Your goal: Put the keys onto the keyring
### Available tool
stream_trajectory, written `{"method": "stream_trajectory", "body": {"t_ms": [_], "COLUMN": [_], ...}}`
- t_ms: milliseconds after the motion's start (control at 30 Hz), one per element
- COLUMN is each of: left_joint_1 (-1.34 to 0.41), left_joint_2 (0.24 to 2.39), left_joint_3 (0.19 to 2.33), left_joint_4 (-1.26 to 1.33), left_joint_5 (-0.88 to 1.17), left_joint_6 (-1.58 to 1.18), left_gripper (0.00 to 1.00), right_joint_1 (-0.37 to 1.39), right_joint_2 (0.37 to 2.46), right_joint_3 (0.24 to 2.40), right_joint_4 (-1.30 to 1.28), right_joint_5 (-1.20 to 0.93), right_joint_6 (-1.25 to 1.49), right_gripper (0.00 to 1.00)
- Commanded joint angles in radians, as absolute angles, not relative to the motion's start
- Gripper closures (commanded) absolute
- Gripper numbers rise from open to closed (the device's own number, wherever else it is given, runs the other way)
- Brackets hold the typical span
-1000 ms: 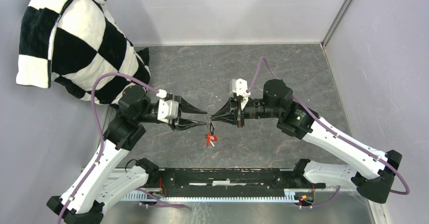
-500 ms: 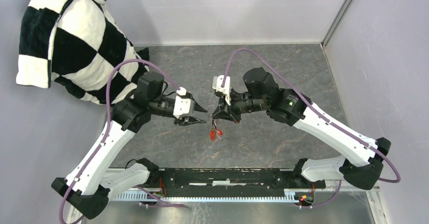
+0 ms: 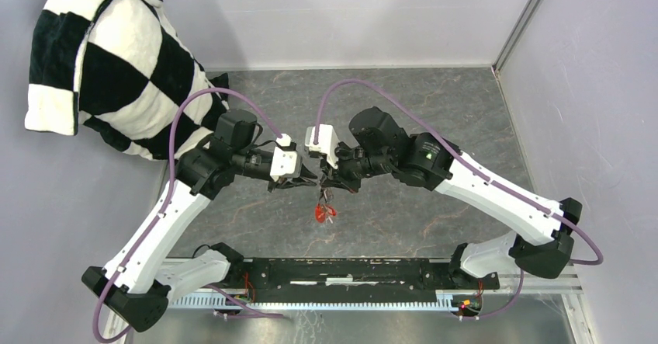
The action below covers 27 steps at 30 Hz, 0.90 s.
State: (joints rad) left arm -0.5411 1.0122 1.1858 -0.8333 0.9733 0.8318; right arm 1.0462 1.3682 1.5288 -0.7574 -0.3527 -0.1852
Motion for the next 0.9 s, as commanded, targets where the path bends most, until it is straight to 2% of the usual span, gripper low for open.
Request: {"method": "stream_trajectory", "body": {"t_ms": [0, 200, 333, 500, 600, 700, 767, 867], "left_joint_1": [-0.549, -0.555, -0.558, -0.56, -0.559, -0.559, -0.558, -0.558], "left_joint_2": [0.997, 0.992, 0.976, 0.975, 0.959, 0.88, 0.804, 0.757], "left_joint_3": [1.211, 1.206, 1.192, 1.191, 1.172, 1.076, 0.99, 0.913], "left_joint_4": [-0.829, -0.829, -0.831, -0.868, -0.764, -0.411, -0.178, 0.034], "left_joint_5": [1.0, 0.996, 0.97, 0.96, 0.972, 0.948, 0.919, 0.879], "left_joint_6": [0.882, 0.893, 0.92, 0.981, 0.839, 0.531, 0.326, 0.128], "left_gripper": [0.78, 0.82, 0.97, 0.98, 0.98, 0.98, 0.98, 0.98], "right_joint_1": [1.068, 1.08, 1.086, 1.086, 1.078, 1.04, 1.007, 0.977], "right_joint_2": [1.387, 1.423, 1.431, 1.429, 1.389, 1.285, 1.199, 1.081], "right_joint_3": [1.607, 1.647, 1.66, 1.677, 1.652, 1.551, 1.456, 1.318], "right_joint_4": [-0.752, -0.753, -0.752, -0.743, -0.694, -0.572, -0.47, -0.326], "right_joint_5": [-0.329, -0.325, -0.327, -0.318, -0.274, -0.237, -0.211, -0.211], "right_joint_6": [-0.189, -0.184, -0.18, -0.169, -0.13, -0.06, -0.004, 0.067], "right_gripper": [0.99, 0.99, 0.99, 0.99, 0.79, 0.6, 0.53, 0.46]}}
